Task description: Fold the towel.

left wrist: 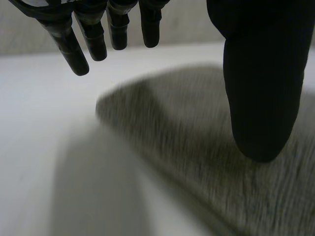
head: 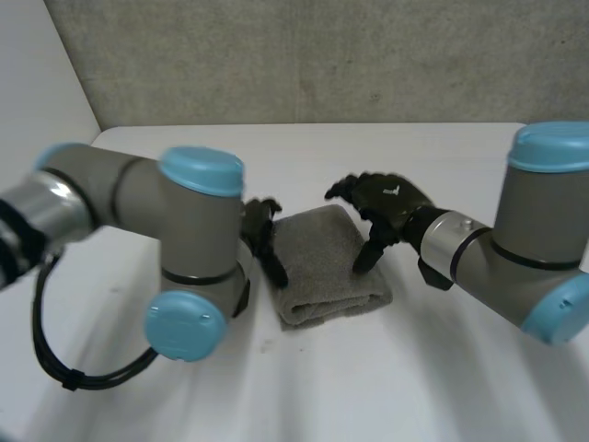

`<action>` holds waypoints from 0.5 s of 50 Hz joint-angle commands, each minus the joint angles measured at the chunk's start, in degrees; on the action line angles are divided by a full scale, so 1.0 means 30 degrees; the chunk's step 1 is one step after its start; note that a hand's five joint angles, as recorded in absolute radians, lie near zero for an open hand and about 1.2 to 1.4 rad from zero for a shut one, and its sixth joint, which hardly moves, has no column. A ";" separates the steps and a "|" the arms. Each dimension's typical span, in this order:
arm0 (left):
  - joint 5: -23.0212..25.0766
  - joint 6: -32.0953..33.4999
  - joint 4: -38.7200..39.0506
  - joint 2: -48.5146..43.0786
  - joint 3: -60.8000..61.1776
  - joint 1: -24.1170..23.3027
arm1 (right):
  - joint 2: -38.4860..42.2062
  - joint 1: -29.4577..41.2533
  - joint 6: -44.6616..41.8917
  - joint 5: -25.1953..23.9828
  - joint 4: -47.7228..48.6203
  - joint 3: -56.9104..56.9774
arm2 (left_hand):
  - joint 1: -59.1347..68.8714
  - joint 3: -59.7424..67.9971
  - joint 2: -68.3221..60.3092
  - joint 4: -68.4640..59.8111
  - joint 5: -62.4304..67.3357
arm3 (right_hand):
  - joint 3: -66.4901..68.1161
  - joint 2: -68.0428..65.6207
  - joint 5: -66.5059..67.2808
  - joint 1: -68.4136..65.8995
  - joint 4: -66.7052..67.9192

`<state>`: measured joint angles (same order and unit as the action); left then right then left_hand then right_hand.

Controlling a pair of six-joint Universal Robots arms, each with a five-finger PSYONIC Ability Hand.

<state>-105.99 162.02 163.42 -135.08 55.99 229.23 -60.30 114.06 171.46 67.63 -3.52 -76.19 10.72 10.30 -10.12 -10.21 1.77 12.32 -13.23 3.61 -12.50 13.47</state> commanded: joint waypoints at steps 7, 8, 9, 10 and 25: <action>-0.1496 -0.0130 -0.1036 -0.2640 -0.1292 -0.0591 | 0.5451 -0.0053 -0.2830 -0.0160 -0.1697 0.4185 | -0.0055 0.0085 -0.0145 -0.0113 -0.0405 | -0.0773 0.1075 -0.1204 0.0832 -0.1157; -0.1468 -0.0130 -0.1036 -0.2407 -0.1292 -0.0562 | 0.5452 -0.0053 -0.2835 -0.0159 -0.1697 0.4185 | -0.0111 0.0030 -0.0089 -0.0057 -0.0461 | -0.0773 0.1075 -0.1204 0.0832 -0.1157; -0.1468 -0.0130 -0.1036 -0.2405 -0.1292 -0.0562 | 0.5336 -0.0053 -0.3184 0.0044 -0.1726 0.4185 | -0.0111 0.0029 -0.0089 -0.0057 -0.0461 | -0.0773 0.1075 -0.1204 0.0832 -0.1157; -0.1381 -0.0159 -0.1036 -0.2027 -0.1292 -0.0533 | 0.5044 -0.0053 -0.3390 0.0191 -0.1755 0.4185 | -0.0111 0.0029 -0.0089 -0.0057 -0.0461 | -0.0773 0.1075 -0.1204 0.0832 -0.1157; 0.0487 0.0075 -0.1240 0.7604 0.0639 0.2010 | -0.4091 -0.0958 0.0033 0.5986 -0.0203 0.3336 | 0.0056 0.0197 -0.0256 -0.0224 -0.0294 | -0.0773 0.1075 -0.1204 0.0832 -0.1157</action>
<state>-109.50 161.86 160.17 -125.14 54.70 229.83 -59.99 113.61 165.69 75.84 -6.43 -65.10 9.82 10.29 -9.82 -9.94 1.69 12.32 -13.23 3.02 -12.50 13.47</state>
